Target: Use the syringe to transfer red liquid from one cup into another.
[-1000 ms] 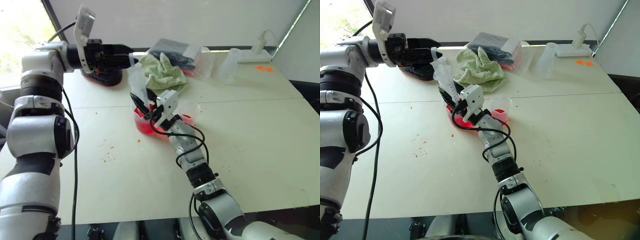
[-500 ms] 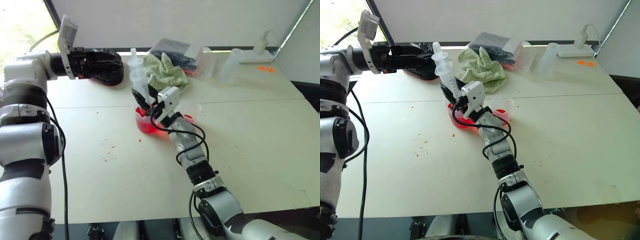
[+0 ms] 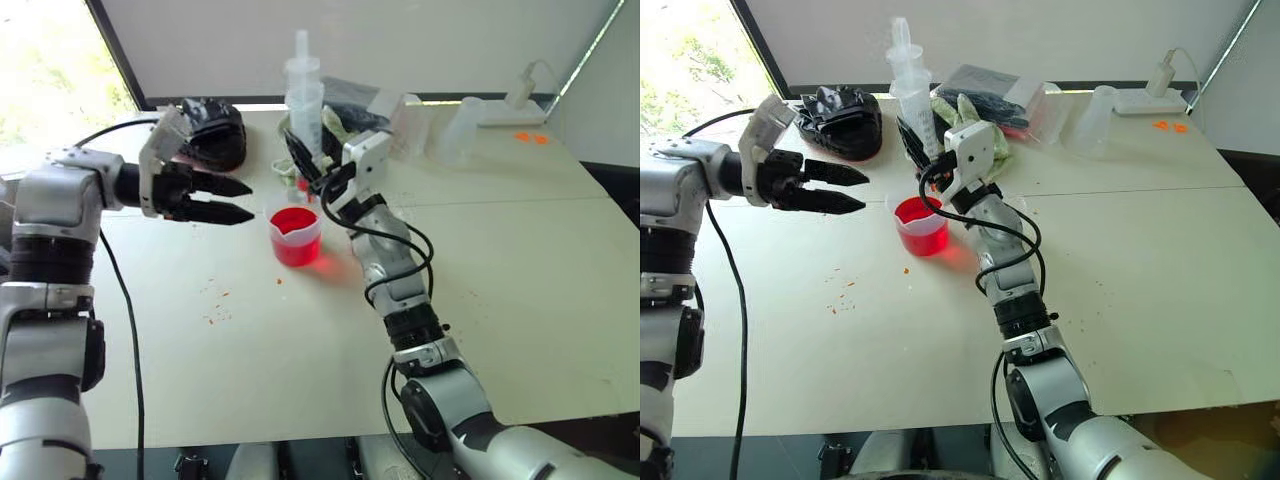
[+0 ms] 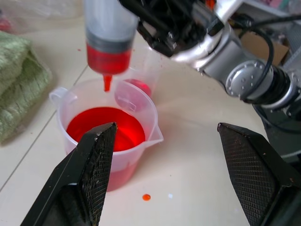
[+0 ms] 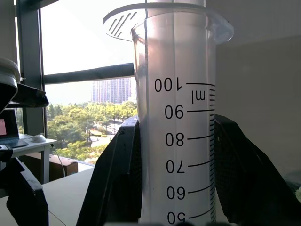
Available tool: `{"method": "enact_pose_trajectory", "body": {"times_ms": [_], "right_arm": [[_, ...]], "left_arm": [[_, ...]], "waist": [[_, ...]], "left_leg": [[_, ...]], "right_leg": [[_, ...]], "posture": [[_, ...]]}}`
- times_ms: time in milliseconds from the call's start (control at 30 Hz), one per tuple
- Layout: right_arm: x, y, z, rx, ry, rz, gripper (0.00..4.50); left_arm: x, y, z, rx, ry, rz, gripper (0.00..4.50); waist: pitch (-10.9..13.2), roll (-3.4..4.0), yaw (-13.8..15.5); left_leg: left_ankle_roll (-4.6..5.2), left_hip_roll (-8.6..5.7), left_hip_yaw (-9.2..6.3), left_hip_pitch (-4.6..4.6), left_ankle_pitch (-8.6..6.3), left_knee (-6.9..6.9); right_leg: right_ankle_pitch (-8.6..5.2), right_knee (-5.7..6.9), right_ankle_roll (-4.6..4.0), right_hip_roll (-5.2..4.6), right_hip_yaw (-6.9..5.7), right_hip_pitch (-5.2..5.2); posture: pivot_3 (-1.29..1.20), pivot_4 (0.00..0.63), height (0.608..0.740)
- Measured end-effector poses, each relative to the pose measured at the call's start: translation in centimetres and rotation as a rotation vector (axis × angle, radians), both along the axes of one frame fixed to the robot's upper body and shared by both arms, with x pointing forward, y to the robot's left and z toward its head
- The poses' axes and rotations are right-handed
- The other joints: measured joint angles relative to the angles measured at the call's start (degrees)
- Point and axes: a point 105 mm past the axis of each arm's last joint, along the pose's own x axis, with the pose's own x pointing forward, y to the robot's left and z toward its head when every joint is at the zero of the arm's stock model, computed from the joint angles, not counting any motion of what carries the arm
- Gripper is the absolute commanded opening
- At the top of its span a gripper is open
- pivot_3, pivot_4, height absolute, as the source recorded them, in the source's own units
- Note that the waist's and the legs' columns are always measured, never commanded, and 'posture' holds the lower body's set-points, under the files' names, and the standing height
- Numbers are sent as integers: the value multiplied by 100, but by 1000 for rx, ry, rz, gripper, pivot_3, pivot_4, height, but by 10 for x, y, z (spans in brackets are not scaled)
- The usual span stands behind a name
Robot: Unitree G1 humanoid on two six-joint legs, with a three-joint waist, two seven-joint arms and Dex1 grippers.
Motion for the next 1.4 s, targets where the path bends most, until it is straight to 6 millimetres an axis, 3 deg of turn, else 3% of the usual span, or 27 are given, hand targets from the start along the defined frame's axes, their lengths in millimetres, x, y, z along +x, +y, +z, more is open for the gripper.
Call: {"method": "enact_pose_trajectory", "body": {"times_ms": [100, 267, 467, 567, 700, 933, 1133, 1400], "right_arm": [[-4, -7, 15, 21, -18, -18, 1380], [-9, -26, 37, 52, -41, -60, 1380], [-9, -78, 52, 80, -33, -195, 1380], [-11, -96, 42, 65, -5, -249, 1380], [-11, -104, 18, 49, 73, -284, 1380], [-14, -95, -15, 24, 158, -265, 1380], [-16, -98, -24, 15, 168, -280, 1380], [-17, -96, -24, 5, 146, -280, 1380]], "left_arm": [[-2, -4, -10, 59, -13, -30, 3576], [-1, -13, -9, 61, -54, -70, 3576], [3, -29, -7, 48, -95, -123, 3576], [6, -35, 2, 37, -124, -134, 3576], [8, -39, 7, 24, -142, -141, 3576], [12, -39, 12, 10, -154, -136, 3576], [15, -38, 13, -1, -146, -128, 3576], [48, -78, 64, -149, -294, -92, 3576]], "waist": [[0, 0, 20], [0, 0, 41], [0, 0, 73], [0, 0, 115], [0, 0, 154], [0, 0, 177], [0, 0, 178], [0, 0, 291]], "left_leg": [[0, 0, 0, 0, 0, 1], [0, -2, -1, -2, 0, 2], [1, -2, 0, -3, -1, 0], [2, -1, 5, -3, -1, -2], [2, -1, 12, -3, -1, -2], [3, -2, 13, -4, -1, 1], [3, -2, 12, -5, -2, 1], [7, -5, 16, -10, -4, 7]], "right_leg": [[0, 1, 0, 0, 0, 0], [0, -4, 0, -1, 1, 4], [0, -13, 0, -1, 2, 5], [0, -17, 0, 0, 5, 5], [0, -22, 0, 2, 11, 5], [0, -23, 0, 1, 13, 5], [0, -25, 0, 1, 13, 5], [0, -31, 0, 0, 12, 5]], "posture": [[0, 150, 711], [0, 150, 711], [0, 150, 711], [0, 150, 711], [0, 150, 711], [0, 150, 711], [0, 150, 711], [0, 150, 711]]}}
